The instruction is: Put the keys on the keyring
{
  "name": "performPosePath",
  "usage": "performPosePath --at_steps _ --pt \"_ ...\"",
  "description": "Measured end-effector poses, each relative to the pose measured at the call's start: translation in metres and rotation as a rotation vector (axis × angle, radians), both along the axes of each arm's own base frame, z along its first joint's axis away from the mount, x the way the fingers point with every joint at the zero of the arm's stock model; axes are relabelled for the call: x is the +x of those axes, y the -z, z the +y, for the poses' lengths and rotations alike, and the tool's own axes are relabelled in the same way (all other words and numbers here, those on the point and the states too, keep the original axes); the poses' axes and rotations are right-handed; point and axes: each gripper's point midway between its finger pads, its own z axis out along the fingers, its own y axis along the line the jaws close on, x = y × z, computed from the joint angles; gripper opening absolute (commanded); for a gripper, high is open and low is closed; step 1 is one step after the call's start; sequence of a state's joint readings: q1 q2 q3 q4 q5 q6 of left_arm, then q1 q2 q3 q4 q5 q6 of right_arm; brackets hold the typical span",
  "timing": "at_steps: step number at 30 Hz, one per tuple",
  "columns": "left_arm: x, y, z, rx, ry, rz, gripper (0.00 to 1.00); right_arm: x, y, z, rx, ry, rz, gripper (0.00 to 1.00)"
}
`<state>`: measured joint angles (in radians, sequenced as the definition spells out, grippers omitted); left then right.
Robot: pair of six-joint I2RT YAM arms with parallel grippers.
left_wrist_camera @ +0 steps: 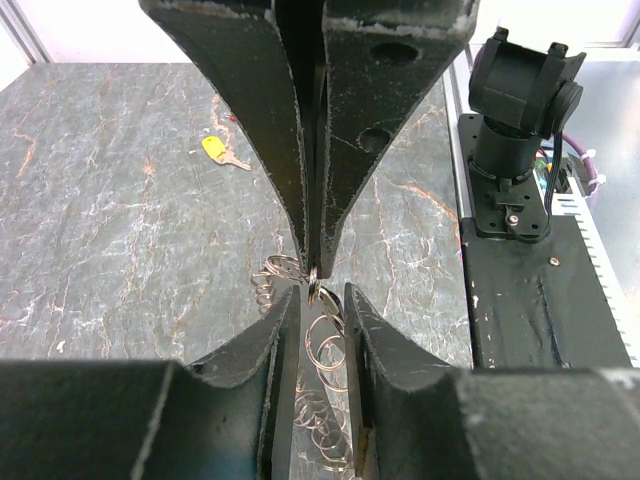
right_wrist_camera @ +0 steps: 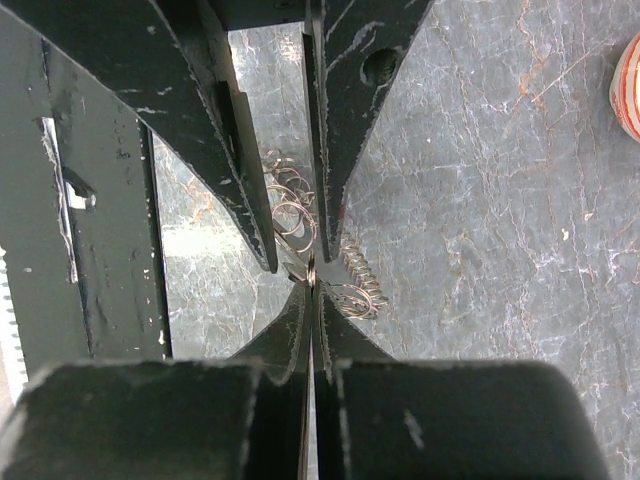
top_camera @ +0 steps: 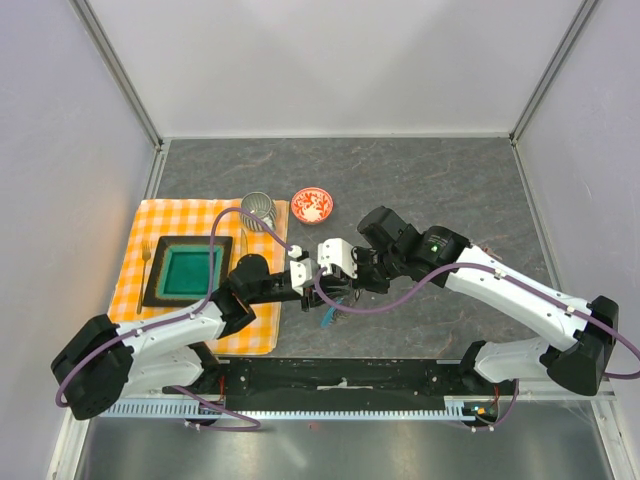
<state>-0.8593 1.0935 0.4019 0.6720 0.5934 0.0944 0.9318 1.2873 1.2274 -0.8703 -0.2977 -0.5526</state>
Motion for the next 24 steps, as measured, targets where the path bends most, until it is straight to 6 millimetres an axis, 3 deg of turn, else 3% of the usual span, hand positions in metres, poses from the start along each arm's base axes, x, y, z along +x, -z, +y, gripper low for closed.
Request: performPosePath --at_steps 11,24 --pt "0.002 -0.008 -0.002 -0.036 -0.005 -0.011 0.26 0.0 -0.006 0.006 0.035 -0.009 -0.008 0.0" --pt "-0.006 0.005 0.012 -0.081 -0.04 0.001 0.27 -0.003 -0.011 0.01 0.098 -0.024 -0.049 0.0"
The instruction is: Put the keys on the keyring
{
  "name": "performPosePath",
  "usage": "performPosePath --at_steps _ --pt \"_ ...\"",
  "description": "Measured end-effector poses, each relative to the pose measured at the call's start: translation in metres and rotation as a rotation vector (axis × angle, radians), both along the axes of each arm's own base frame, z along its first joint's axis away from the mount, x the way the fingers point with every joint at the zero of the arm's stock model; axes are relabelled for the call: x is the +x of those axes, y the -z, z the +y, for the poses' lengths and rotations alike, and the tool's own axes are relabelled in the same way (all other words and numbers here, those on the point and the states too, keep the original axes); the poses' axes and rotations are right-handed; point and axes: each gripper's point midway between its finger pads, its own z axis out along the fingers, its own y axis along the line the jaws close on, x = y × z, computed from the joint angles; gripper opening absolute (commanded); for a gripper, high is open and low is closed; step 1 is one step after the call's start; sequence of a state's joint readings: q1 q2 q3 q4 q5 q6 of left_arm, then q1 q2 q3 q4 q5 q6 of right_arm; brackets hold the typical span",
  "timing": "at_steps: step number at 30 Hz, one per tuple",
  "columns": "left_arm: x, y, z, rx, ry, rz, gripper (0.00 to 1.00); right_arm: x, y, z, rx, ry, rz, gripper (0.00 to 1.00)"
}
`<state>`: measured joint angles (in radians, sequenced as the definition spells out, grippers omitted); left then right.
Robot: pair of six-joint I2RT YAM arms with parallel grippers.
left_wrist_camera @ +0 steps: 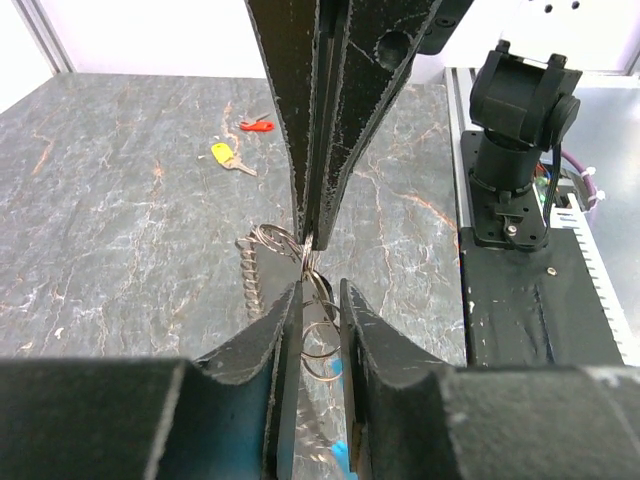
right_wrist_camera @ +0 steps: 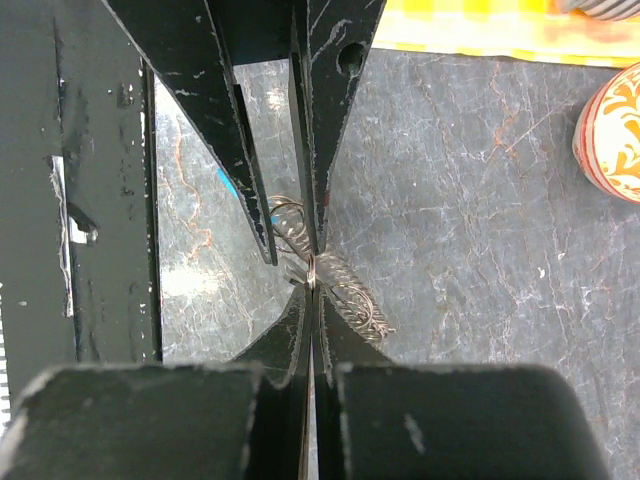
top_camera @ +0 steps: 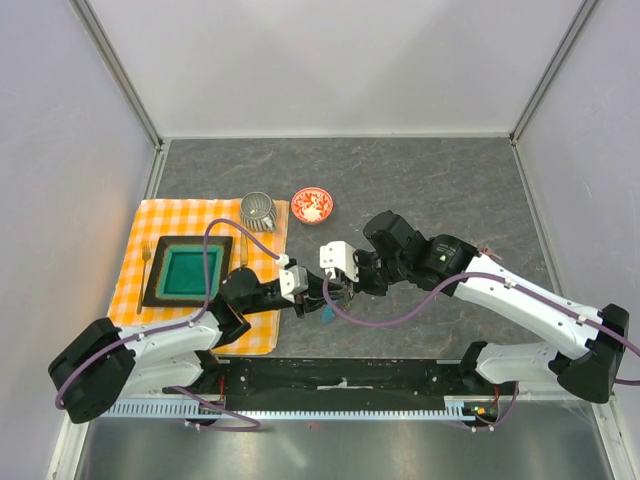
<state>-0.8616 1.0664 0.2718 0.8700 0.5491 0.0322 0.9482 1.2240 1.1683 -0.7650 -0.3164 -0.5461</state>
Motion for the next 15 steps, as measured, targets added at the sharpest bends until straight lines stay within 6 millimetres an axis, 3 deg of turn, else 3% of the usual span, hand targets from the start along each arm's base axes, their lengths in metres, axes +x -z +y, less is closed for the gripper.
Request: performPosePath --at_steps 15 --pt "-0.0013 -0.0038 0.0 -0.009 0.004 0.008 0.32 -0.0023 -0.0023 0.0006 0.015 -0.009 0.0 0.0"
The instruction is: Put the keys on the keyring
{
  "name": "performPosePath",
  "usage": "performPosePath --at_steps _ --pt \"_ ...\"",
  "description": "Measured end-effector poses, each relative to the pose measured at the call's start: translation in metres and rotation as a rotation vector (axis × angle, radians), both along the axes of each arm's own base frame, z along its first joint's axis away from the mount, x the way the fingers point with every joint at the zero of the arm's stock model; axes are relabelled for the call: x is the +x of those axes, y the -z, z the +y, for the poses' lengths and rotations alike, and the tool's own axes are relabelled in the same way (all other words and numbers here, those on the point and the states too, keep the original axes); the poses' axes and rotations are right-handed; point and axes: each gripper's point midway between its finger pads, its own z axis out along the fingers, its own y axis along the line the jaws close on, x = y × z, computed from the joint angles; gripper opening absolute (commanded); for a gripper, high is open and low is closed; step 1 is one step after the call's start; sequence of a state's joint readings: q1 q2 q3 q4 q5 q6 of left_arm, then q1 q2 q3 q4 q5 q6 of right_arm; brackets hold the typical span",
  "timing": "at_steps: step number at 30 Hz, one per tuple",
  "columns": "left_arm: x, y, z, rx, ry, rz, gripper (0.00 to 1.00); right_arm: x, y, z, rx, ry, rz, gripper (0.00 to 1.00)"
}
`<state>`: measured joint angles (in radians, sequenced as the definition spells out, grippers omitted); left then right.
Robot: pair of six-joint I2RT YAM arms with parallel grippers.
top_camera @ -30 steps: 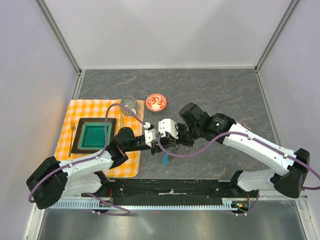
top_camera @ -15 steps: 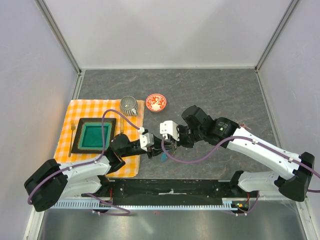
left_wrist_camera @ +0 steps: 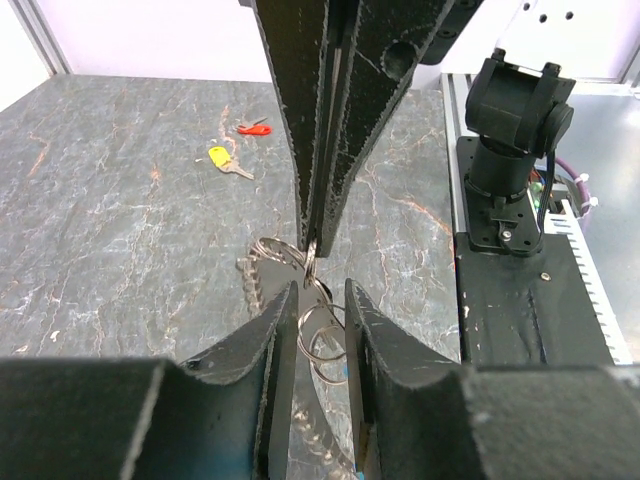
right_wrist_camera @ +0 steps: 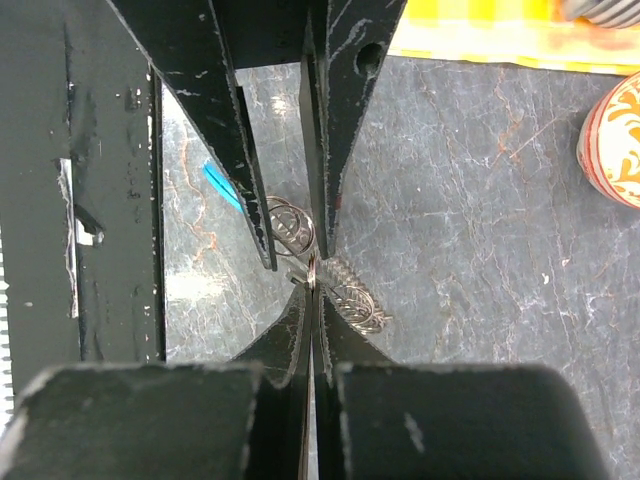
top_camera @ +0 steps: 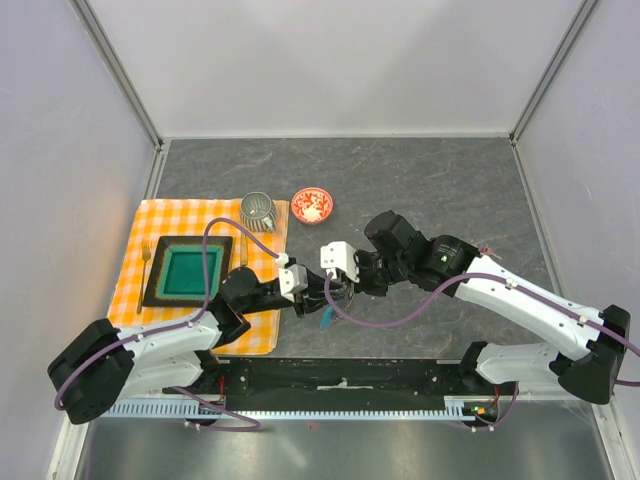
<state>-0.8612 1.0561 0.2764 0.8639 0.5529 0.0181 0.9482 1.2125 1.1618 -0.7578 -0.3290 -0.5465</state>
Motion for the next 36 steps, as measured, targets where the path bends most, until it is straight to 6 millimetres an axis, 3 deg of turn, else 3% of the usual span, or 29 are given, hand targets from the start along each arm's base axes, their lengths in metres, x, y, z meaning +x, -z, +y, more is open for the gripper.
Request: performPosePath --at_steps 6,11,15,17,19,28,36 --pt "0.0 -0.004 -0.001 -0.011 0.001 0.01 0.32 -0.003 0.001 0.001 0.006 -0.013 0.013 0.0" --pt "0.0 -0.005 -0.001 -0.013 0.001 0.014 0.24 -0.005 0.001 0.002 0.009 -0.02 0.02 0.0" --pt "0.001 -0.006 -0.002 -0.014 0.002 0.017 0.14 -0.005 0.002 0.002 0.009 -0.022 0.022 0.0" --pt "0.001 -0.007 -0.002 -0.015 0.002 0.017 0.03 -0.005 0.002 0.002 0.008 -0.022 0.022 0.0" --pt "0.001 -0.007 -0.003 -0.012 0.006 0.02 0.02 -0.005 0.002 0.002 0.009 -0.021 0.022 0.0" --pt "0.005 -0.004 -0.003 -0.005 -0.013 0.031 0.02 0.006 0.003 0.002 0.039 0.068 -0.001 0.34" --pt "0.013 -0.003 0.006 -0.079 -0.101 0.056 0.02 0.018 -0.017 -0.016 0.26 0.276 -0.065 0.35"
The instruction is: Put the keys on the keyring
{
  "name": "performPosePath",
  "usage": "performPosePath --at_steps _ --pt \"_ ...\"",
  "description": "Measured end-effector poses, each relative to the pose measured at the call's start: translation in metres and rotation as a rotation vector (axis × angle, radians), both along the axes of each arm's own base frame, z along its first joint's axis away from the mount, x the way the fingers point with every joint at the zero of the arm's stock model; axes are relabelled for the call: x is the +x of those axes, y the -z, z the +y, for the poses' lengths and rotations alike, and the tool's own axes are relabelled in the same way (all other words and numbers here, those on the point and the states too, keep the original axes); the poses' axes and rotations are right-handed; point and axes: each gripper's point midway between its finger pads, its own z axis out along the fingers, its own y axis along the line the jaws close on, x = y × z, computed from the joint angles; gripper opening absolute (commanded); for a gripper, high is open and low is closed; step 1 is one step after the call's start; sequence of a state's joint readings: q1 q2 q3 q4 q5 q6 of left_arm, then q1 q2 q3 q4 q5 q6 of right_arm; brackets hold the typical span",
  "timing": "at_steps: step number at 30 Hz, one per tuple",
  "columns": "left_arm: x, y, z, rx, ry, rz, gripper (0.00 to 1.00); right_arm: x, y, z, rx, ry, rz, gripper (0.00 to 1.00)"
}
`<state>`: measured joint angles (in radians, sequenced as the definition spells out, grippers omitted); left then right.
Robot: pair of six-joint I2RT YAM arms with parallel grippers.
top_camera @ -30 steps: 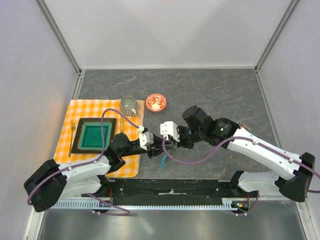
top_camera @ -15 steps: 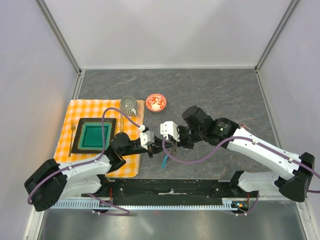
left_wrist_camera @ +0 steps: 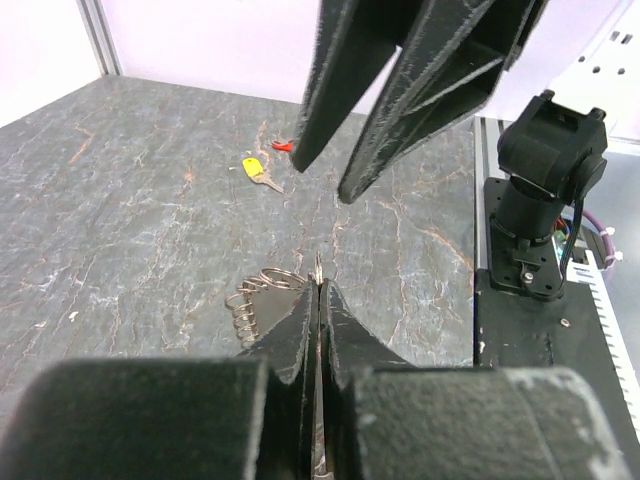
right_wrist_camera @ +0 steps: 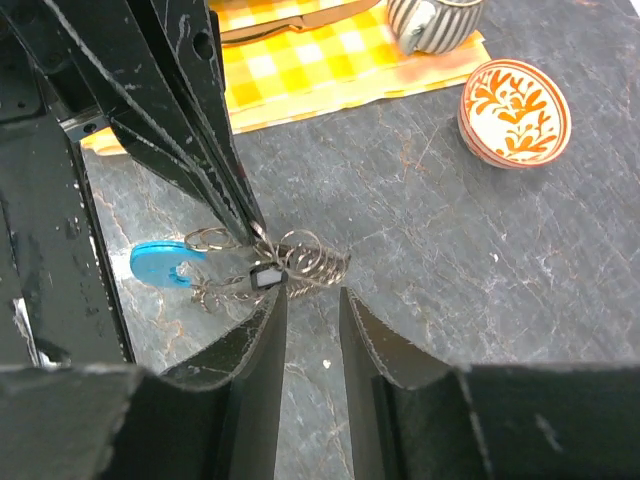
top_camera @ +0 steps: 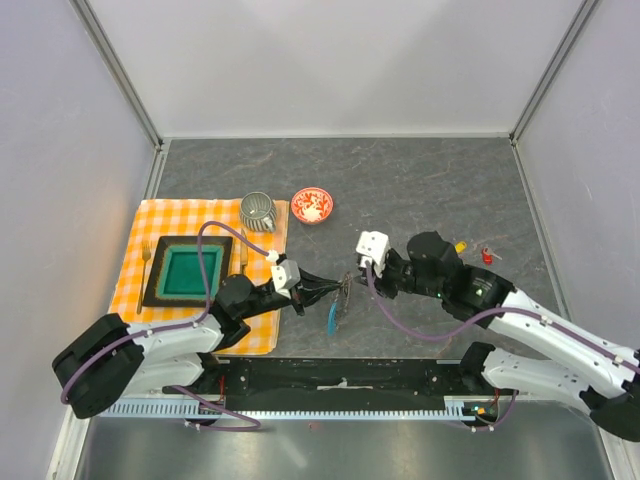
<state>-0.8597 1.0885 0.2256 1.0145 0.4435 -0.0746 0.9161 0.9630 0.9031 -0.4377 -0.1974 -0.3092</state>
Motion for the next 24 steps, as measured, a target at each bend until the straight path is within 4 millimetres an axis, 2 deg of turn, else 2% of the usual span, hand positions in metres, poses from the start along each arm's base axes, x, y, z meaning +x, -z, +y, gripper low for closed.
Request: performPosePath --at_steps 4,9,12,19,24 --pt "0.001 -0.001 0.001 -0.043 -0.014 0.009 0.02 -0.004 0.005 -0.006 0.128 0.066 0.012 0.35" --pt "0.001 -0.005 0.0 -0.081 -0.008 0.014 0.02 -0.01 0.032 -0.005 0.202 0.096 0.07 0.35" --pt "0.0 -0.006 -0.001 -0.088 0.0 0.016 0.02 -0.009 0.04 -0.003 0.233 0.102 0.092 0.35" --pt "-0.005 -0.006 -0.002 -0.087 0.03 0.015 0.02 0.006 0.033 -0.006 0.339 0.108 0.101 0.39" --pt "-0.009 -0.006 -0.003 -0.083 0.052 0.011 0.02 0.0 0.022 0.0 0.387 0.025 0.113 0.39"
